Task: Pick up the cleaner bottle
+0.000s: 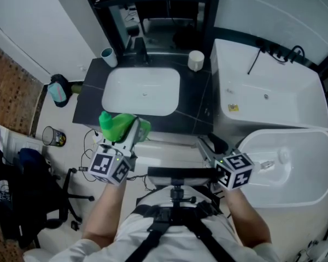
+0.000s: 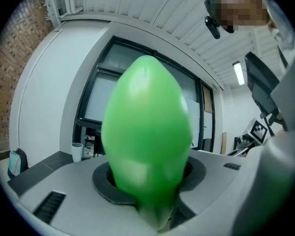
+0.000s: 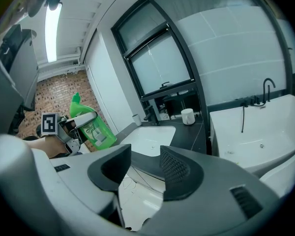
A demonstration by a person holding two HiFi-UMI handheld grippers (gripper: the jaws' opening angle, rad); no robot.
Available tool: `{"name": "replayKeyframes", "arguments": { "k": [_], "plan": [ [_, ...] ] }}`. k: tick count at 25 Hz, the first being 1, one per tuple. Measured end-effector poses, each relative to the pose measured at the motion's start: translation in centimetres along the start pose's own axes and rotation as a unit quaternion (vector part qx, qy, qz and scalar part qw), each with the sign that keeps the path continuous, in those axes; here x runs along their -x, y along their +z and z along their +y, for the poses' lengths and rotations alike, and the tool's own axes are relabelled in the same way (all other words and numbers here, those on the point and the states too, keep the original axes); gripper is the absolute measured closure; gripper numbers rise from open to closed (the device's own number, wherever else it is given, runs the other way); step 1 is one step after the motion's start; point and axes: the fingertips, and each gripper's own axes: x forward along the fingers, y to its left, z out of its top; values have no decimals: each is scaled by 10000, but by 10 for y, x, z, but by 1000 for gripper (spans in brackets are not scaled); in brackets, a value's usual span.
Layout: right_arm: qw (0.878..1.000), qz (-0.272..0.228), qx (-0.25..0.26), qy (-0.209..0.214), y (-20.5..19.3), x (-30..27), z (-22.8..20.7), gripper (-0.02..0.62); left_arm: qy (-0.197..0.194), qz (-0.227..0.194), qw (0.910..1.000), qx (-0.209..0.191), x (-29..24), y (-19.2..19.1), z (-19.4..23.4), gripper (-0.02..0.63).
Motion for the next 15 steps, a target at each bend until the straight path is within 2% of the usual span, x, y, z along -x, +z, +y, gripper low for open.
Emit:
{"name": "replayKeyframes", "arguments": {
  "k": [15],
  "plan": [
    [10000,23,91,20,-6,-12,40,411,50,-9,10000,12,44,3,28,442]
  ]
}}
